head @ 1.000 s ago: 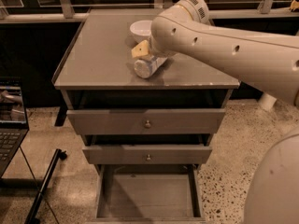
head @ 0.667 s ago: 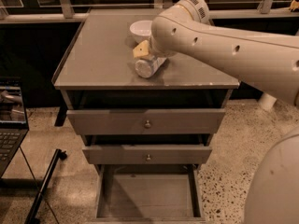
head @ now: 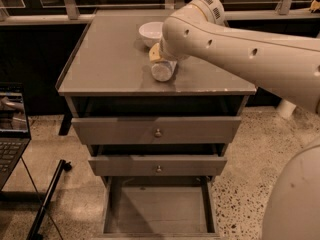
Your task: Place blue plastic bottle into bottom drawer
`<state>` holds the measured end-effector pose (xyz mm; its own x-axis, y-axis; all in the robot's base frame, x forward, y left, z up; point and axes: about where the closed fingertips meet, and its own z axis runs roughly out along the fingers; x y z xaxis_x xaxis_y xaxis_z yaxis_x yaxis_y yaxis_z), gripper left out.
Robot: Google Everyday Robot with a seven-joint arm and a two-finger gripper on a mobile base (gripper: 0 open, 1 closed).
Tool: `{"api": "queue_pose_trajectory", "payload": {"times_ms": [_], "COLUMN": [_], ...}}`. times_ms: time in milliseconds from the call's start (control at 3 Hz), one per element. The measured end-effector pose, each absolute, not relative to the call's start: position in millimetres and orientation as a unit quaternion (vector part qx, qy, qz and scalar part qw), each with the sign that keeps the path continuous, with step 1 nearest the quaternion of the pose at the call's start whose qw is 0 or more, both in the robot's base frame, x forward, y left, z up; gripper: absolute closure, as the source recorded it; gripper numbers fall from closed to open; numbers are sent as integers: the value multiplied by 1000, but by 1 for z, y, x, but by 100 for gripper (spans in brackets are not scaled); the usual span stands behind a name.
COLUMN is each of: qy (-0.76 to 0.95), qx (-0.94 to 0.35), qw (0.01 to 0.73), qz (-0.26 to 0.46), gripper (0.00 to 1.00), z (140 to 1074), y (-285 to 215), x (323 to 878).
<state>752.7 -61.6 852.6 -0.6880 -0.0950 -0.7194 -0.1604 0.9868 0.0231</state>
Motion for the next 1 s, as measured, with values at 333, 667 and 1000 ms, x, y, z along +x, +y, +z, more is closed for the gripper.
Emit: {"api": "queue_pose_trajectory", "payload": {"times_ms": [333, 667, 1000], "qy": [918, 918, 917], "qx": [-70, -70, -40], "qw": [389, 389, 394], "qz": [42, 42, 42], "gripper": [100, 100, 100], "z": [853, 857, 861], "y": [-62, -62, -73], "x": [753, 753, 747]}}
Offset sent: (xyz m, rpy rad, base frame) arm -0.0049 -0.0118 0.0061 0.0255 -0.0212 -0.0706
